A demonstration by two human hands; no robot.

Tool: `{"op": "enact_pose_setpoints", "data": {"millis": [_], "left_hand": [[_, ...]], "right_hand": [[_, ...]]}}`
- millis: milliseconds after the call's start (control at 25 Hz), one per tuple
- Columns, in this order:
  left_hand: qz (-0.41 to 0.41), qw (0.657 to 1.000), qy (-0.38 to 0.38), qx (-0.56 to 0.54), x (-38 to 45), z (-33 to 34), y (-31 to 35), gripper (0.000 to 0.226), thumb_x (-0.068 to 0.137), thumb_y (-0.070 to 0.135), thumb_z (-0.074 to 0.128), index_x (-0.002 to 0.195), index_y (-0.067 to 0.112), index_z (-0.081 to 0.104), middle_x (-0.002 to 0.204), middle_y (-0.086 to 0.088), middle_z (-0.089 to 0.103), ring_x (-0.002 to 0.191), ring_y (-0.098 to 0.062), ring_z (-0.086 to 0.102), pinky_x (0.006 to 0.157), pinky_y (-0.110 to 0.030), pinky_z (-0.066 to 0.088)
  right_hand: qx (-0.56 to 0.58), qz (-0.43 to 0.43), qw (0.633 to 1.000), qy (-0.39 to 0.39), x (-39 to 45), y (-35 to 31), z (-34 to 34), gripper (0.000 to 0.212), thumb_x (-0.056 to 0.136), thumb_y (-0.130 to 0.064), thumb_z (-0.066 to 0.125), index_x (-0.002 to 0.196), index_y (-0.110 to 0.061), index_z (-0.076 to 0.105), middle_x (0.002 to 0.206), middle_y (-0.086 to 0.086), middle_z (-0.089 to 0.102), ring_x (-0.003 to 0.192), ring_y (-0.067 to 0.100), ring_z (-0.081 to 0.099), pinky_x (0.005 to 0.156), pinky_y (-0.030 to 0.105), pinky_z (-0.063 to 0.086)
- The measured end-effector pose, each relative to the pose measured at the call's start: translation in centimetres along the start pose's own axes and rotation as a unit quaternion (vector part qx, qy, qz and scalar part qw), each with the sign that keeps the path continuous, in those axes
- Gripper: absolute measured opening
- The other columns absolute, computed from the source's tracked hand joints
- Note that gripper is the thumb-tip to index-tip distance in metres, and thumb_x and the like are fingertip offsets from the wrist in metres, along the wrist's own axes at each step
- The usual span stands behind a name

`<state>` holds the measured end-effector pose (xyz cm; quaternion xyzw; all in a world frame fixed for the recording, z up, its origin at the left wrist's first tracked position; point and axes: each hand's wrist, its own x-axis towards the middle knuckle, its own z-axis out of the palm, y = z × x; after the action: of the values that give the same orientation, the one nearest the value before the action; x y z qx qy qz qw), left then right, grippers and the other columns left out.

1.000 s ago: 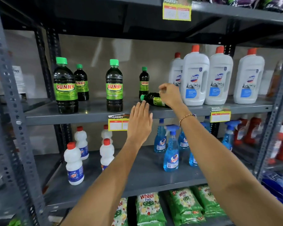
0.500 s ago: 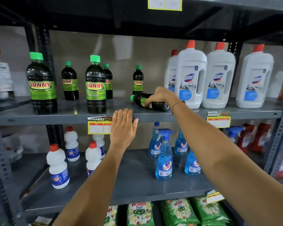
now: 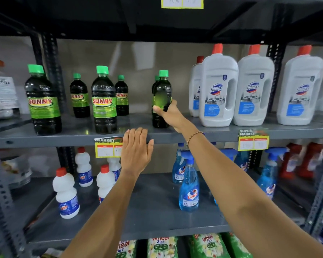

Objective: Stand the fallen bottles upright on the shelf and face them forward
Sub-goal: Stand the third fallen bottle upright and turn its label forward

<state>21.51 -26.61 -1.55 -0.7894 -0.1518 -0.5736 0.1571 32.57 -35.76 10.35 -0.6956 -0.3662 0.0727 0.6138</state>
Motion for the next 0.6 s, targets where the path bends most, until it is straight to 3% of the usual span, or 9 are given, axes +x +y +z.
{"op": "enact_pose_setpoints", "data": {"millis": [120, 240, 400, 600], "left_hand": [[0.005, 1.0, -0.01, 0.004, 0.1, -0.2, -0.1, 0.047, 0.1, 0.037, 0.022, 0.116, 0.004, 0.052, 0.112, -0.016, 0.06, 0.105, -0.034, 0.056, 0.104, -0.042, 0.03], [0.004, 1.0, -0.018, 0.007, 0.1, -0.2, -0.1, 0.046, 0.099, 0.036, 0.025, 0.117, 0.004, 0.052, 0.113, -0.016, 0.06, 0.106, -0.034, 0.055, 0.105, -0.042, 0.03], [0.002, 1.0, -0.012, 0.011, 0.0, -0.1, 0.0, 0.042, 0.096, 0.035, 0.034, 0.116, 0.003, 0.054, 0.113, -0.016, 0.061, 0.107, -0.033, 0.055, 0.106, -0.042, 0.03], [0.002, 1.0, -0.016, 0.008, -0.1, -0.2, 0.0, 0.042, 0.096, 0.034, 0.035, 0.117, 0.003, 0.054, 0.113, -0.015, 0.061, 0.107, -0.033, 0.056, 0.106, -0.042, 0.03]], "right_hand": [[0.017, 0.008, 0.999, 0.03, 0.4, 0.5, -0.4, 0.077, 0.086, -0.017, 0.069, 0.143, -0.007, 0.018, 0.136, 0.009, 0.046, 0.124, 0.02, 0.046, 0.098, 0.03, 0.037], [0.008, 0.05, 0.998, 0.028, 0.5, 0.9, -0.6, 0.08, 0.077, -0.008, 0.075, 0.138, -0.005, 0.023, 0.133, 0.01, 0.05, 0.112, 0.018, 0.048, 0.094, 0.029, 0.04], [-0.063, 0.038, 0.995, 0.07, 0.8, 1.2, -0.3, 0.097, 0.058, -0.028, 0.089, 0.131, -0.008, 0.029, 0.133, 0.012, 0.045, 0.122, 0.024, 0.047, 0.105, 0.04, 0.043], [-0.014, 0.045, 0.997, 0.069, 0.9, 1.2, -0.6, 0.09, 0.07, -0.015, 0.083, 0.134, -0.004, 0.021, 0.125, 0.009, 0.051, 0.109, 0.017, 0.05, 0.094, 0.028, 0.042]]}}
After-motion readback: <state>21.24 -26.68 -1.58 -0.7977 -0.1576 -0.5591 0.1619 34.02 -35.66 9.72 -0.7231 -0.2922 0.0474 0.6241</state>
